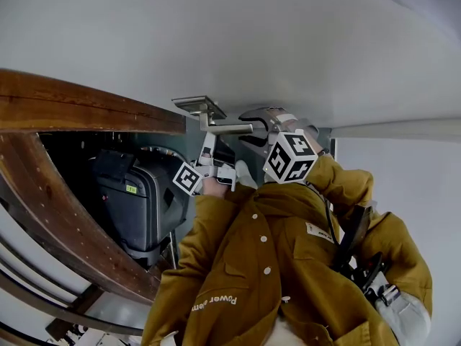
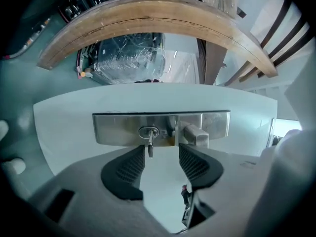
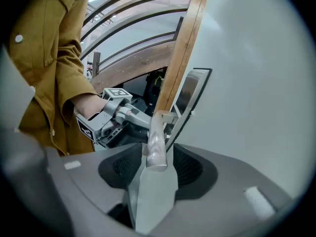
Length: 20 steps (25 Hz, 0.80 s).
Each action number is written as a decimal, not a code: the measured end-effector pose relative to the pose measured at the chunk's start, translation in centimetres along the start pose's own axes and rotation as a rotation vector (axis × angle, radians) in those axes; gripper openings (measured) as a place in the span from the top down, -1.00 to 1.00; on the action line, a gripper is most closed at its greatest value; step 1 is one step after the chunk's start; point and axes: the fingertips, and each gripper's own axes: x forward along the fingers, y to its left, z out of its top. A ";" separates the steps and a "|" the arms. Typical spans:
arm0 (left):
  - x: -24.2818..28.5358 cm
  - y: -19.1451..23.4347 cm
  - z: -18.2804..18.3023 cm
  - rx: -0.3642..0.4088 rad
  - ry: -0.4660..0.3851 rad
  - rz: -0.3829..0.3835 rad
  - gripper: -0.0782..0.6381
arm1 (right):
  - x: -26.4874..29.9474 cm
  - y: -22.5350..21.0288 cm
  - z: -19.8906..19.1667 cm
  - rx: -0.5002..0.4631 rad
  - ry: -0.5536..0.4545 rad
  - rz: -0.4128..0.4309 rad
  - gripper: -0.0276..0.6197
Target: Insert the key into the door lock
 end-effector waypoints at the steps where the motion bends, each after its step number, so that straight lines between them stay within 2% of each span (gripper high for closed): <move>1: -0.4 -0.1 -0.2 0.004 0.004 0.011 0.17 | -0.3 -0.2 0.4 0.012 -0.018 0.001 0.27; 8: -3.7 -2.1 -1.9 0.079 0.033 0.100 0.16 | -3.3 -2.0 3.3 0.091 -0.146 -0.022 0.24; 11: -4.9 -3.6 -2.4 0.164 0.047 0.144 0.16 | -4.5 -2.4 4.4 0.113 -0.196 -0.038 0.31; 13: -5.2 -5.3 -2.7 0.292 0.073 0.143 0.19 | -5.3 -2.9 5.0 0.139 -0.231 -0.072 0.51; 17: -4.6 -9.9 -3.4 0.642 0.128 0.085 0.29 | -6.8 -4.1 5.2 0.208 -0.270 -0.185 0.89; 20: -4.3 -13.1 -4.0 0.834 0.128 0.072 0.54 | -7.4 -3.8 5.4 0.270 -0.302 -0.203 0.90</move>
